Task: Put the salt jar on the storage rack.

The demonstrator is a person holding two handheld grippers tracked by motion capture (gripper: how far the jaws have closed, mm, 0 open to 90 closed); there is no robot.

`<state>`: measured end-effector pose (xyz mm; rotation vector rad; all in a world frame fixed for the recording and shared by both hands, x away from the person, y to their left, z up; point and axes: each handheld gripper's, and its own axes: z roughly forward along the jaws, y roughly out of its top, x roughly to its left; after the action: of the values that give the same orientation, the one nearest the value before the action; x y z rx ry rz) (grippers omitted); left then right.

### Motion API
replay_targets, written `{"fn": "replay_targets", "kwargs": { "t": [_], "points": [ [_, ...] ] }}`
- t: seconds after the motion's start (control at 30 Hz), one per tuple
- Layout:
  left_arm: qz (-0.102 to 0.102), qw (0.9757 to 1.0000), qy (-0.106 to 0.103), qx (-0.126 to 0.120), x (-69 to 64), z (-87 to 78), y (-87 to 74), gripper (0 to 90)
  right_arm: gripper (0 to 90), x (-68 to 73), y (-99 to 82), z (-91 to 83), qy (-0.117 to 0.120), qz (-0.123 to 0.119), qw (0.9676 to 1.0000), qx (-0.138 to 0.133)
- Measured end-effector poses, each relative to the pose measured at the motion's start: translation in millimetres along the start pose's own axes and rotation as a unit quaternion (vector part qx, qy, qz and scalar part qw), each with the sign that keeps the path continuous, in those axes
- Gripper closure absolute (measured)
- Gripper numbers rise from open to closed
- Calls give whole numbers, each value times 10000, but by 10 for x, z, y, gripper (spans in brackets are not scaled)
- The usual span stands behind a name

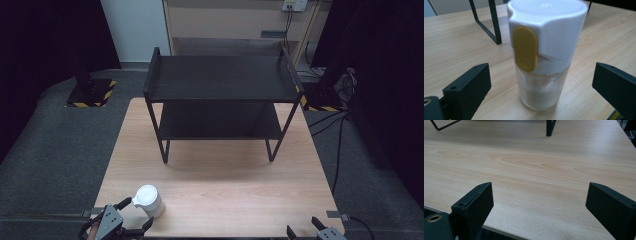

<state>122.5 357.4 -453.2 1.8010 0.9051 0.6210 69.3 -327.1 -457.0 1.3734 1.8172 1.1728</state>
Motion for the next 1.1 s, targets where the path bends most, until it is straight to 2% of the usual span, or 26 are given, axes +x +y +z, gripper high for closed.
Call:
{"fn": "replay_targets", "kwargs": {
  "t": [0.13,0.2,0.53,0.6,0.67,0.73,0.77,0.8,0.97,1.03,1.07,1.1],
  "points": [
    [50,9999,-98,72,19,171,15,9,78,-2,3,11,9,-31,10000,8],
    [64,9999,-79,88,21,232,20,11,78,-1,9,15,20,-35,10000,24],
    [199,9997,85,130,39,400,10,81,78,-8,12,21,23,-62,10000,31],
    [163,9998,35,136,59,402,7,98,78,-9,13,19,24,-67,10000,33],
    [117,9999,-44,118,75,394,-5,142,78,-12,14,24,37,-66,10000,38],
    [205,9997,-103,27,75,394,-30,231,78,-14,17,29,46,-60,10000,57],
    [205,9997,-103,27,75,394,-30,288,78,-16,16,31,53,-62,9999,58],
    [167,9998,-51,38,61,395,-19,290,78,-16,16,32,57,-64,9999,59],
    [123,9996,-70,227,78,400,81,296,78,-20,13,30,64,-47,10000,57],
    [244,9986,-139,450,108,436,216,298,78,-21,12,32,74,-49,9999,59],
    [244,9986,-139,450,108,436,216,299,78,-21,12,32,74,-49,9999,59],
    [383,9971,-168,642,108,452,327,299,78,-17,11,26,80,-39,9999,59]
  ]
}}
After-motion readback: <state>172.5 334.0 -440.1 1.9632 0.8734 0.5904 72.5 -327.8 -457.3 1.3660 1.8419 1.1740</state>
